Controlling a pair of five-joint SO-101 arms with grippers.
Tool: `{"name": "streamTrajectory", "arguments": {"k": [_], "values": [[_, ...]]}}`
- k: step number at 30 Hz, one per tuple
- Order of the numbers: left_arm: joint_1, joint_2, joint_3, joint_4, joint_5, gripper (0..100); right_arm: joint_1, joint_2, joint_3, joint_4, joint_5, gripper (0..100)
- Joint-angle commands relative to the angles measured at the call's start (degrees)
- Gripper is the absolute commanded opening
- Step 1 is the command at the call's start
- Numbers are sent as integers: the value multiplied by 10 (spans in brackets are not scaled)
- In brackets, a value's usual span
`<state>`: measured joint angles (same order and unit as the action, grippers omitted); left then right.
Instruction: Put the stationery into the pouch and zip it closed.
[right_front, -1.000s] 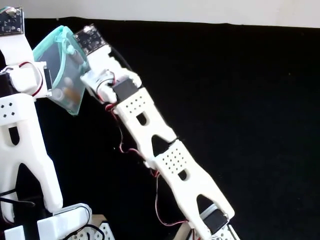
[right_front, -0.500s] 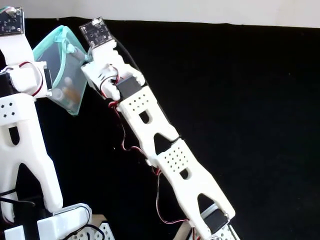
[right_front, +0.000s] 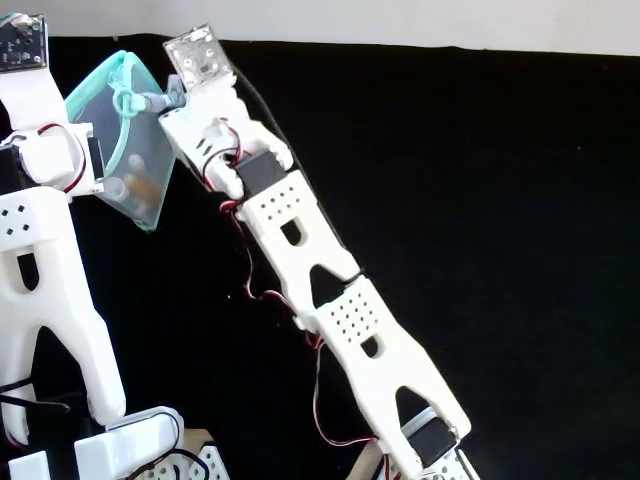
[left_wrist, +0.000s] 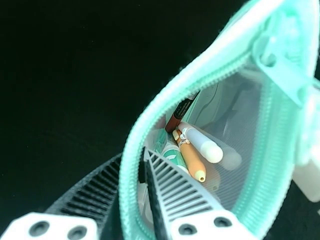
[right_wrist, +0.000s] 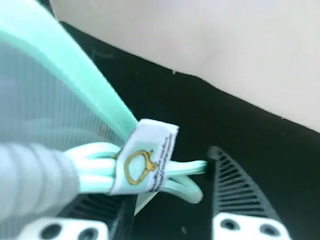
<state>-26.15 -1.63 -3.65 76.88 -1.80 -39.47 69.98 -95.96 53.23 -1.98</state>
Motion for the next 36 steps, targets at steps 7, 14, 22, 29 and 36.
{"name": "streamTrajectory", "arguments": {"k": [7, 14, 22, 29, 36], "values": [[-16, 7, 20, -20, -9, 7, 21, -15, -57, -15, -6, 22], [-16, 7, 20, -20, -9, 7, 35, -55, -56, 21, -5, 22], [-16, 7, 20, -19, -9, 7, 55, -117, -56, 156, -5, 22], [-16, 3, 20, -20, -9, 7, 63, -177, -56, 291, -4, 22], [-15, 2, 20, -20, -9, 7, 62, -245, -56, 408, 25, 22]]}}
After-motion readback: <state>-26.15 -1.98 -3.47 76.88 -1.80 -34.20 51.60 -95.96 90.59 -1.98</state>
